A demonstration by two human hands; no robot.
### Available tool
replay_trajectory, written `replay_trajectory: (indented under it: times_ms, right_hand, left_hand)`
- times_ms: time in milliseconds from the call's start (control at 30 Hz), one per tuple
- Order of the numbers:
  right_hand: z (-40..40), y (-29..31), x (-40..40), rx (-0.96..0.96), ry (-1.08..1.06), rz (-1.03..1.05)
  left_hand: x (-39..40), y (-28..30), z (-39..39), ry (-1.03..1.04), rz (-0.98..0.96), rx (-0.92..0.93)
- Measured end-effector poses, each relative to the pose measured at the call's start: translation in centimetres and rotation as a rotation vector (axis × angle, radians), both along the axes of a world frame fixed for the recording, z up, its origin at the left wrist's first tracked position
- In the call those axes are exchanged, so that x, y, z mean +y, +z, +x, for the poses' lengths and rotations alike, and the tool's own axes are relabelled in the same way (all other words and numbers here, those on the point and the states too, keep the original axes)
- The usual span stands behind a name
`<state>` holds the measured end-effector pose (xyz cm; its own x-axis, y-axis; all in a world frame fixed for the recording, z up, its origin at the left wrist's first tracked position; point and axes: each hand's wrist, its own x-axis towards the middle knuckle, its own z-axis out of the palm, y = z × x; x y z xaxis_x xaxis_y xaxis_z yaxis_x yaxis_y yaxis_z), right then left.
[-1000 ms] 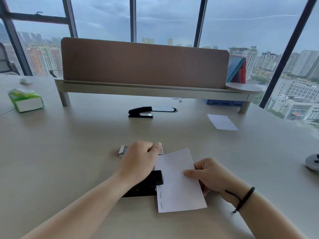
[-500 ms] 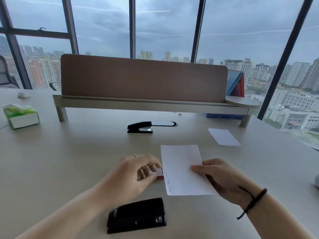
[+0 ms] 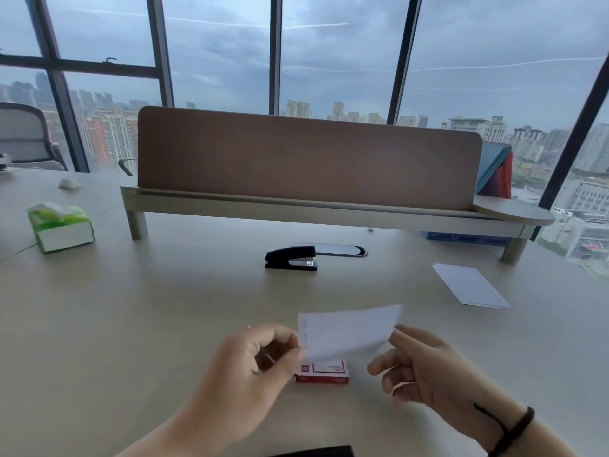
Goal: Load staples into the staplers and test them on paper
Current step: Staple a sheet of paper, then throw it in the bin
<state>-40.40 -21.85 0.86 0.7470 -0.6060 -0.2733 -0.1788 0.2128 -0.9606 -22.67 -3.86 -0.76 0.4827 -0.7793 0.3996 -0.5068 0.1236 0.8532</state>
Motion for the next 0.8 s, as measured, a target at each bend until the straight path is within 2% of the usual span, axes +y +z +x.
replay_trajectory:
  times_ms: [167,267,467,800]
  right_hand:
    - [0.0,-0.3,0.4,-0.074,0.003,-0.074]
    - [0.1,-0.5,0.6,-0.067,0.056,-0.168]
    - [0.1,-0.8,0.7,-0.028,0.077,-0.243]
    - [-0.1,-1.1,0.4,-0.072,0.104,-0.256]
  left_hand:
    - [-0.2,0.5,0.2,-0.142,-0.013,0.58]
    - [-0.3,0.6,0.0,-0.215,-0.018,0.786]
    - [-0.1,0.8,-0.1,-0.27,0.019,0.935]
    - [0.2,1.4,-0.3,-0.332,0.022,1.038]
